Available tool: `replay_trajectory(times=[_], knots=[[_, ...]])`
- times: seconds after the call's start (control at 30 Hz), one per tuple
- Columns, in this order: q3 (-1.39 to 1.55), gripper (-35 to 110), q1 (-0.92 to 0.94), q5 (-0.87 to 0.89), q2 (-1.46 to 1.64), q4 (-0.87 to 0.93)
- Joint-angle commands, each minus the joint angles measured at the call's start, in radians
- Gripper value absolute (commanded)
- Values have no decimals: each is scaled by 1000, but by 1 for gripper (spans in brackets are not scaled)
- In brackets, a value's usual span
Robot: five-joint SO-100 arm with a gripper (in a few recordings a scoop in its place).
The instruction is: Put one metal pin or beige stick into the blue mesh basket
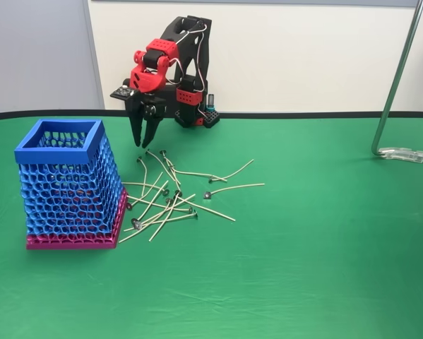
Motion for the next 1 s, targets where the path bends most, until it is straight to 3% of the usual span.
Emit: replay_trajectory(times=[0.0,0.97], knots=[[17,16,15,-5,29,-31],[67,15,77,-121,6,-98]])
